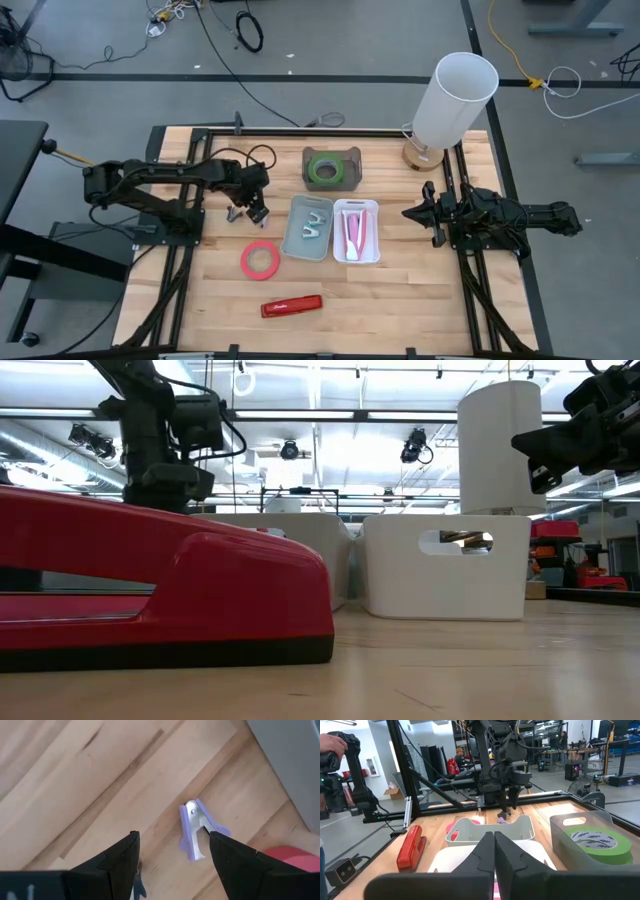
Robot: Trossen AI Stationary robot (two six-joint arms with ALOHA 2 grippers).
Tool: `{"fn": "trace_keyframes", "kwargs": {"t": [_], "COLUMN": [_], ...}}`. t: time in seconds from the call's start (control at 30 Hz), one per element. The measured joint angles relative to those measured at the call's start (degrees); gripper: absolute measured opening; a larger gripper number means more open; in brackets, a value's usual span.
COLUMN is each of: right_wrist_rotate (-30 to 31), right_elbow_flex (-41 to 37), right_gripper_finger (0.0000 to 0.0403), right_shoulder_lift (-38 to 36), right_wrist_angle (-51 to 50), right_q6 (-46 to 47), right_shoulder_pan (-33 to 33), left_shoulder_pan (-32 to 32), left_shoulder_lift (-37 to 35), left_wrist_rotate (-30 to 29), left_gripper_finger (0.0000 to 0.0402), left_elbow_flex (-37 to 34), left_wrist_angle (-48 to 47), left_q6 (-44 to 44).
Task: Pick and place Stapler, Stapler remover, tape
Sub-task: Put the purple staple remover in the gray bin
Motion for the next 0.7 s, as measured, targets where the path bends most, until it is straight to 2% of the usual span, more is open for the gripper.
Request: {"fn": "trace_keyframes", "kwargs": {"t": [0.7], "right_wrist_rotate": [0.0], "right_elbow_flex": [0.0], "right_gripper_finger": [0.0004], "right_shoulder_lift": [0.0], "right_wrist_angle": [0.0], "right_q6": [0.0], "right_shoulder_pan": [0.0], "left_shoulder_pan": [-0.6], "left_shoulder_lift": [3.7], "left_wrist_rotate": [1.1], "left_gripper_finger": [0.0243], "left_elbow_flex": [0.0], "left_wrist_angle": [-1.2], "left_q6": [-1.9]}}
